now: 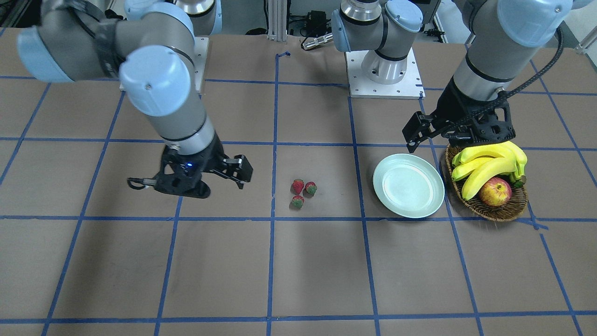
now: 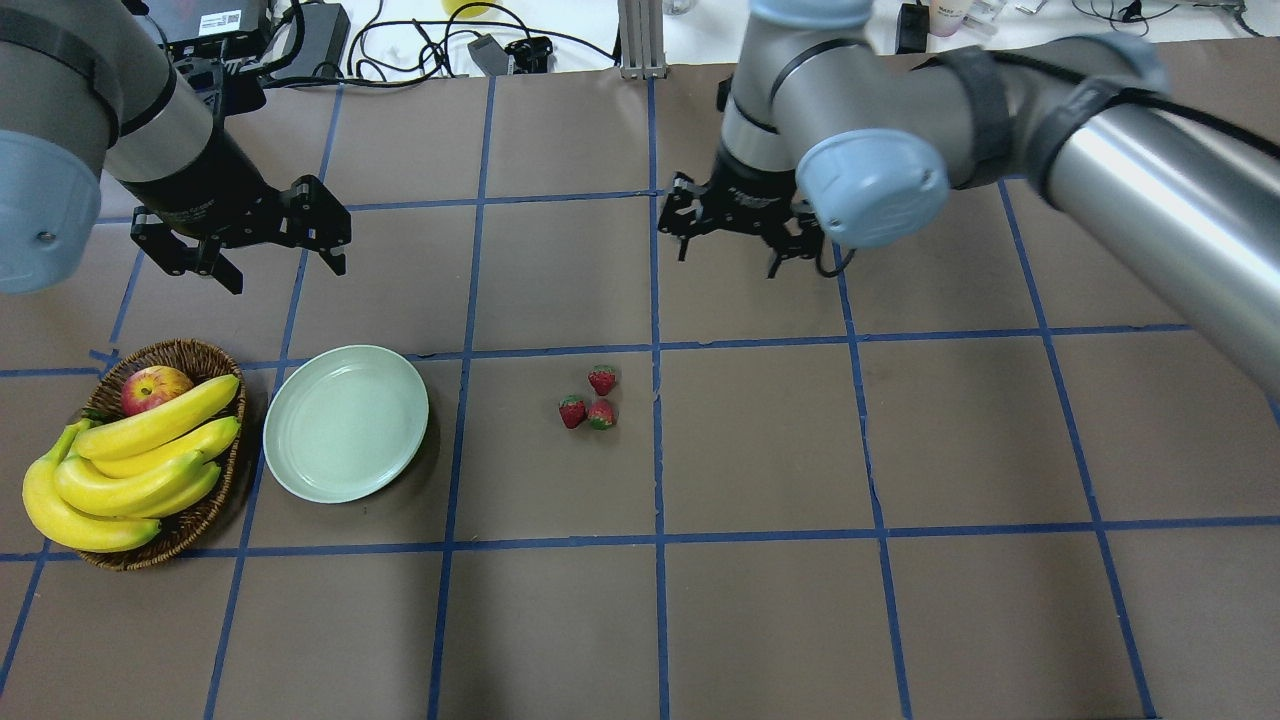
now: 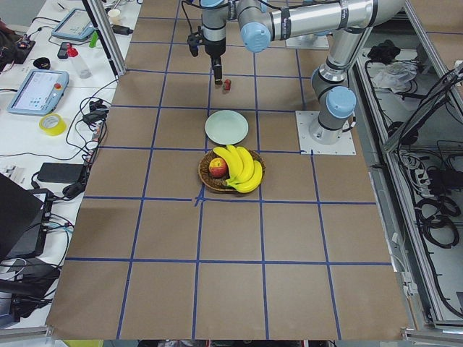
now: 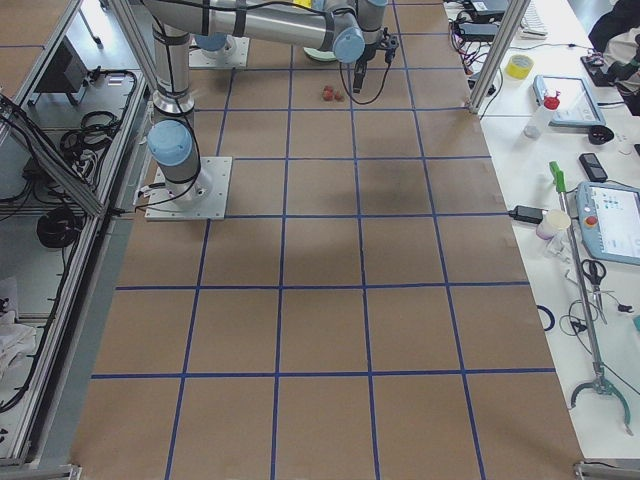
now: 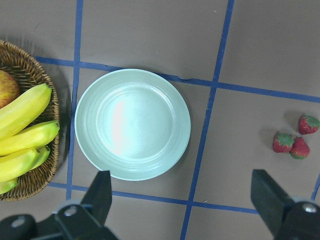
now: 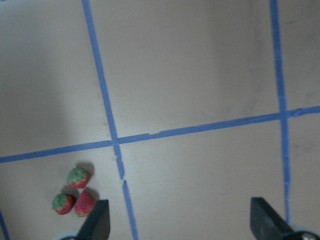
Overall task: Collect all strawberries into plate
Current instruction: 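Raise the right gripper away while the left arm moves toward the strawberries, then grasp one strawberry from the cluster with the left gripper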
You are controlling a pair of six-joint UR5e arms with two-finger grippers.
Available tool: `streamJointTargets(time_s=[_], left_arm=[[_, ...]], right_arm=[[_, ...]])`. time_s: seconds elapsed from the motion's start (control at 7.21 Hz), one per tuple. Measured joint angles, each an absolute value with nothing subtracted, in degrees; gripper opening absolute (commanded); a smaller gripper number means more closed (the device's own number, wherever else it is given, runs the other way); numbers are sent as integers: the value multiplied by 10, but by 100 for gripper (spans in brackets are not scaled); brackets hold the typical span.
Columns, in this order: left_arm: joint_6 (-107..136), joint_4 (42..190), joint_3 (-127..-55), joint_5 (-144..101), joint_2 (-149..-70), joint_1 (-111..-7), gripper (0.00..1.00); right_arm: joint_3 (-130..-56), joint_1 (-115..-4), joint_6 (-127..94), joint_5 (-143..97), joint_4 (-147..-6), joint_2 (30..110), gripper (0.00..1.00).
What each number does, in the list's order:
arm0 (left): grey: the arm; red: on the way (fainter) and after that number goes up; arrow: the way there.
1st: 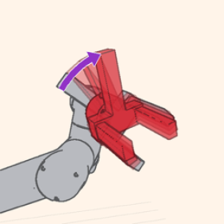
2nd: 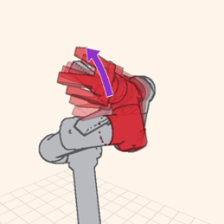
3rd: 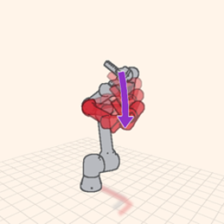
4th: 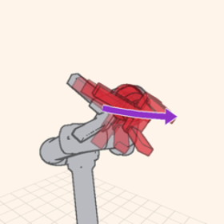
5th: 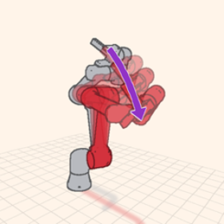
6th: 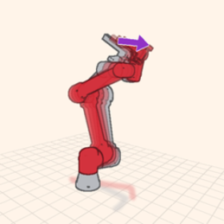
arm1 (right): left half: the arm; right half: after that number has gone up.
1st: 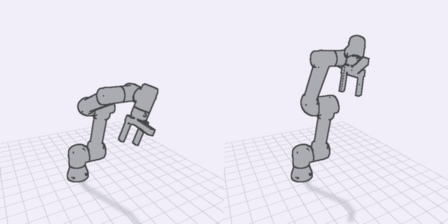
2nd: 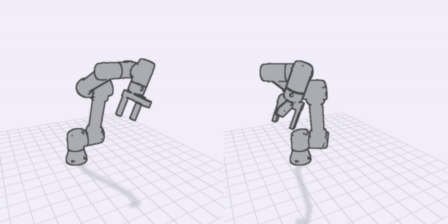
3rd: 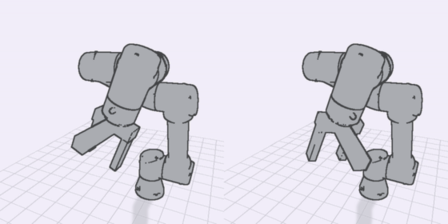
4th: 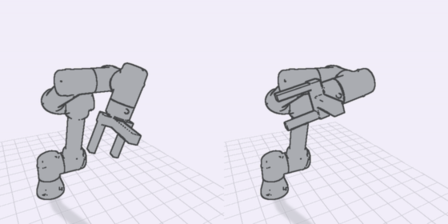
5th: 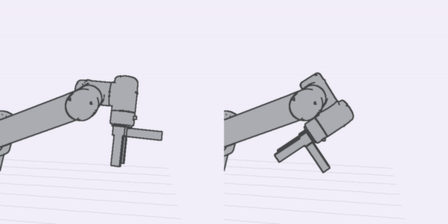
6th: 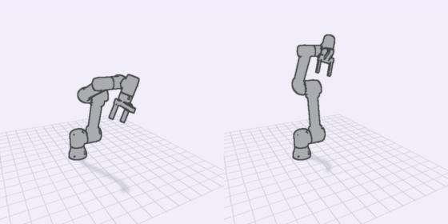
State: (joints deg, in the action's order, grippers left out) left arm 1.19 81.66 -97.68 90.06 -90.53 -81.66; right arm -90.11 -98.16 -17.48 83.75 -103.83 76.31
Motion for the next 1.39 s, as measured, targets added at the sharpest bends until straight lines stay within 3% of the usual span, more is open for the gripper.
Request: streamJointTargets(time_s=[0.56,1.39], left_arm=[[15,675,-1019,844,-949,-868,100],[12,472,-1065,816,-1061,-979,100]], right_arm=[[-901,-926,3,911,-1027,865,100],[-822,-929,-39,926,-911,871,100]])
